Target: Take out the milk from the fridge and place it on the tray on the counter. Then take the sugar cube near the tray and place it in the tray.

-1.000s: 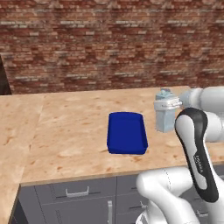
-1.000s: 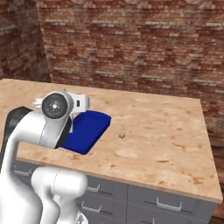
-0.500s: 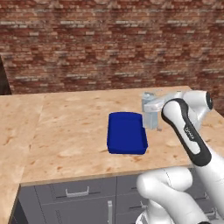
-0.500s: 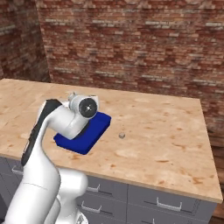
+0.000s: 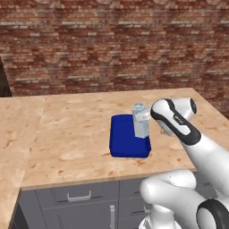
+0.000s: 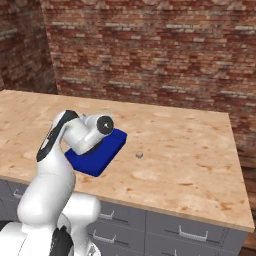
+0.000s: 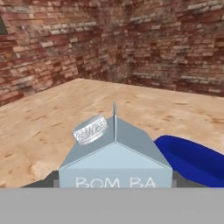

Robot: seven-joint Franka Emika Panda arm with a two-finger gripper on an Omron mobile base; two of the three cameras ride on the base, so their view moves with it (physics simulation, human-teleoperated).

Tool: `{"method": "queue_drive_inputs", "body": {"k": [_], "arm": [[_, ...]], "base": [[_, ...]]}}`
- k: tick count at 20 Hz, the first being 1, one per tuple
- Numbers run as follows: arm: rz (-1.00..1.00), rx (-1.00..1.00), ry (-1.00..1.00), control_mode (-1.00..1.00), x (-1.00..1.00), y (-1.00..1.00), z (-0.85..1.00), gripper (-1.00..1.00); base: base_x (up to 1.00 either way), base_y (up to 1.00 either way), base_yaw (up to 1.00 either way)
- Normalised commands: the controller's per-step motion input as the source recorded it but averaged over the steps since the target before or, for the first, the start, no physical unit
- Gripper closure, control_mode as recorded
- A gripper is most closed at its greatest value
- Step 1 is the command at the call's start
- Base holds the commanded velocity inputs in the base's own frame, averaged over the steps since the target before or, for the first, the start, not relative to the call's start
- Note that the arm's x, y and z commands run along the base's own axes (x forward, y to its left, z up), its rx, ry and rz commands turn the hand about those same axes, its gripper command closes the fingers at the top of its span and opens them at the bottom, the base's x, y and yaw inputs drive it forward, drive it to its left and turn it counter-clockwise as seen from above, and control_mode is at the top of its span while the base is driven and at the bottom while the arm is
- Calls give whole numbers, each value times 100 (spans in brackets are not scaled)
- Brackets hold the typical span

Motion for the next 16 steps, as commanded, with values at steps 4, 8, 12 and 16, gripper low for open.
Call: {"method": "queue_drive_inputs", "body": {"k": [4,8,12,16], "arm": [[9,0,10,-100,42,7,-46,100],[4,1,0,-100,33,4,-22,100],[3,4,0,-100,40,15,-30,100],[1,4,0,-100,57,11,-24,100]], "base": [[0,0,0],[0,0,0],[0,0,0],[0,0,0]]}}
